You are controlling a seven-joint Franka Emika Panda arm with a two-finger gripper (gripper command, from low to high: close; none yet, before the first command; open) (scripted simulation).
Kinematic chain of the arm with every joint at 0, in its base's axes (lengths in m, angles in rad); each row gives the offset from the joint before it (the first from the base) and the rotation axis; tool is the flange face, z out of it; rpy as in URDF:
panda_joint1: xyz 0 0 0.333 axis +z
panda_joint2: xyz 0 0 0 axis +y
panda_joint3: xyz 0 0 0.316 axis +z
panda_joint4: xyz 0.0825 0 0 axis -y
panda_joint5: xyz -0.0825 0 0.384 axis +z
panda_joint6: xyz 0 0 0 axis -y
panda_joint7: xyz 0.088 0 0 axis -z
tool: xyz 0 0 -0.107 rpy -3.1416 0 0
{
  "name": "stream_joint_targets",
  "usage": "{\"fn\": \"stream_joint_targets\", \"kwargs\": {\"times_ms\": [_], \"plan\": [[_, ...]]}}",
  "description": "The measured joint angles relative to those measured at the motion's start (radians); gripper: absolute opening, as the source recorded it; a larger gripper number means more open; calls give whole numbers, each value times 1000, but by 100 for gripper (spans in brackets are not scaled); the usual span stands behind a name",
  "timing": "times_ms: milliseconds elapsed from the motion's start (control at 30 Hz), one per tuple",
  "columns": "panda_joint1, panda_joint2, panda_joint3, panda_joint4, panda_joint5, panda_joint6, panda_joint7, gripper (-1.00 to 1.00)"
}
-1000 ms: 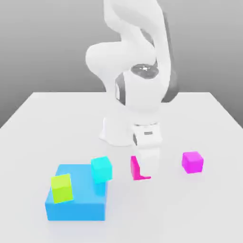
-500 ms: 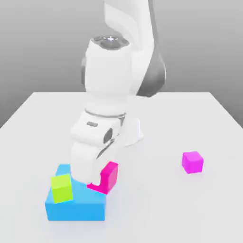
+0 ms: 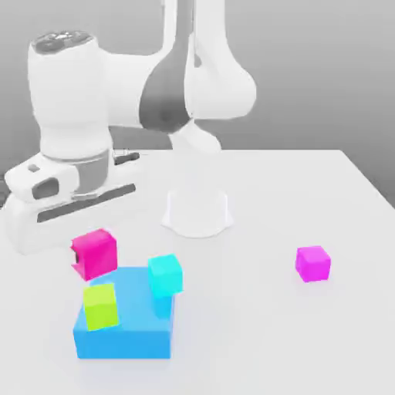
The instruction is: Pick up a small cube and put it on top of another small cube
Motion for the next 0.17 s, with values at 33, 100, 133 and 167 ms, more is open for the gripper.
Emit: {"fn": "stream_joint_targets", "kwargs": {"times_ms": [33, 100, 133, 167], "plan": [[0, 28, 0, -6, 14, 33, -11, -100], [2, 53, -1, -11, 25, 61, -19, 100], [2, 53, -1, -11, 25, 61, -19, 100], [3, 53, -1, -11, 25, 61, -19, 100]]}}
